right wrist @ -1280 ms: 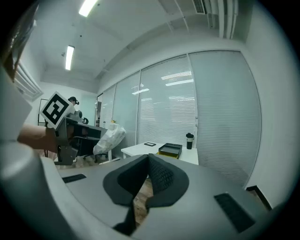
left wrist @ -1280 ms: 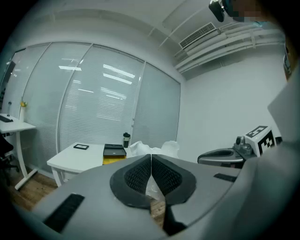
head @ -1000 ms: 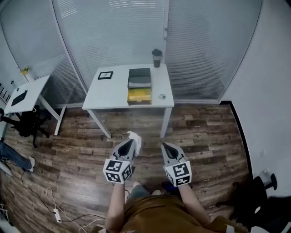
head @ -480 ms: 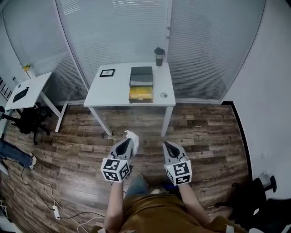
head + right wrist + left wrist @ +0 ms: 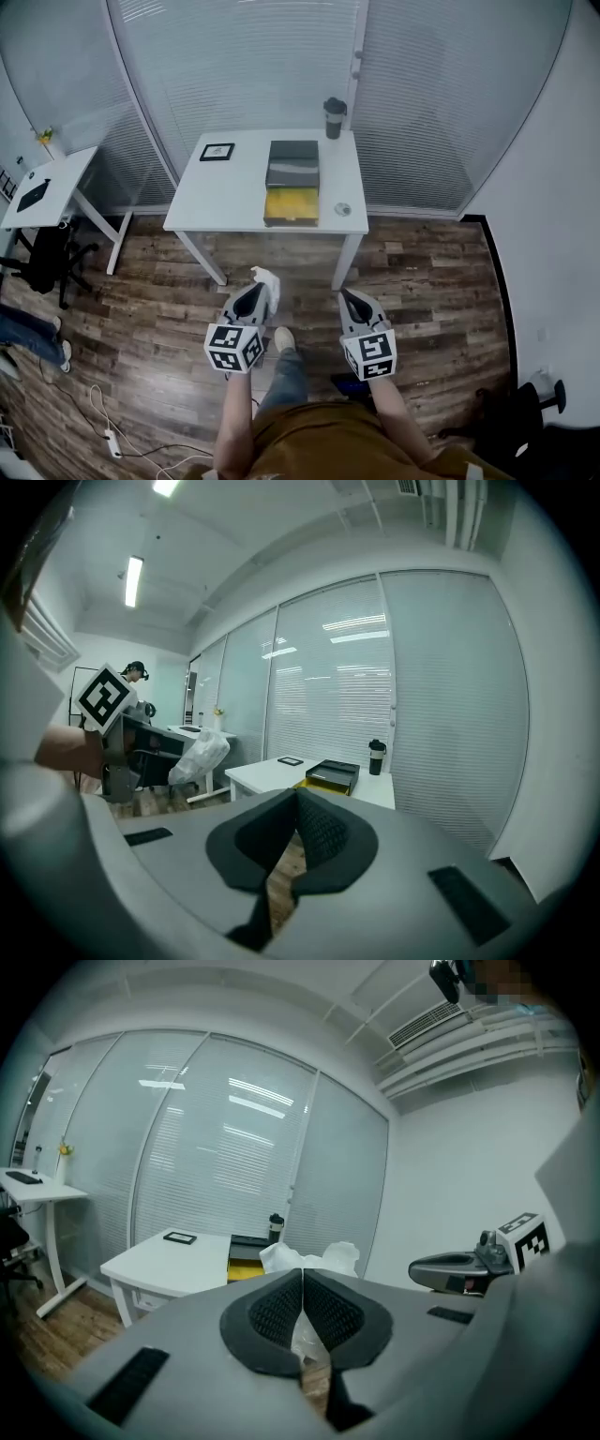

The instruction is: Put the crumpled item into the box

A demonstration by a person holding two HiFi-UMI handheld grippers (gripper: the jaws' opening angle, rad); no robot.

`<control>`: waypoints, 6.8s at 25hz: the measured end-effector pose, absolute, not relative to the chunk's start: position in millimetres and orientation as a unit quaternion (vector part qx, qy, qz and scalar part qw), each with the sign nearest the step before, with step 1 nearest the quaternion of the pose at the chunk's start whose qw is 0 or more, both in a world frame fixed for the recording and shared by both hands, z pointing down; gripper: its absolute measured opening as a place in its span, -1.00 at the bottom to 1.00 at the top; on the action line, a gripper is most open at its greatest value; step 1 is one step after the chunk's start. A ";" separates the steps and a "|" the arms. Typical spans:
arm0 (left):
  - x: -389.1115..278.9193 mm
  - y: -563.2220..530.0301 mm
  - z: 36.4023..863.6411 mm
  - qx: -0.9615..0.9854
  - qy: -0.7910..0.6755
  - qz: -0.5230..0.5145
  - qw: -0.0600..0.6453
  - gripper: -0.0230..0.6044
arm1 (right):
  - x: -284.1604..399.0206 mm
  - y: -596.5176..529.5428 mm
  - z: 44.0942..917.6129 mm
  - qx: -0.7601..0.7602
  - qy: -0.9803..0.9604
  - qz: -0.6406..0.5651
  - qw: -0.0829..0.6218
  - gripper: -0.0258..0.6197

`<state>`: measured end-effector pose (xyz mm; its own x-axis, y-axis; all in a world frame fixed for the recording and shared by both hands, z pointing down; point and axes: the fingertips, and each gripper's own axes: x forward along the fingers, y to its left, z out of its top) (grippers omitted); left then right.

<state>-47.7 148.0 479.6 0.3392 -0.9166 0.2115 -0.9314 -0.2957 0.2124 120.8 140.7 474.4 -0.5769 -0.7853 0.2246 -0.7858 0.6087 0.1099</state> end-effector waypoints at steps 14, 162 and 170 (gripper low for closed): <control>-104.6 -71.1 498.9 0.822 -0.540 0.054 0.175 -0.84 | 53.5 -73.9 494.4 0.464 -0.871 0.029 0.158 -0.88; -75.4 -198.3 531.1 0.852 -0.476 0.143 0.163 -0.85 | 31.4 -188.6 502.3 0.480 -0.865 0.034 0.144 -0.88; -84.8 -191.6 487.2 0.858 -0.491 0.070 0.137 -0.85 | 34.6 -181.9 483.0 0.488 -0.863 0.017 0.132 -0.88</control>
<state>-84.8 -191.6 487.2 0.5084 -0.8229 0.2538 -0.8610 -0.4807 0.1659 34.6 -181.9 483.0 -0.4893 -0.8369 0.2452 -0.8460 0.5238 0.0998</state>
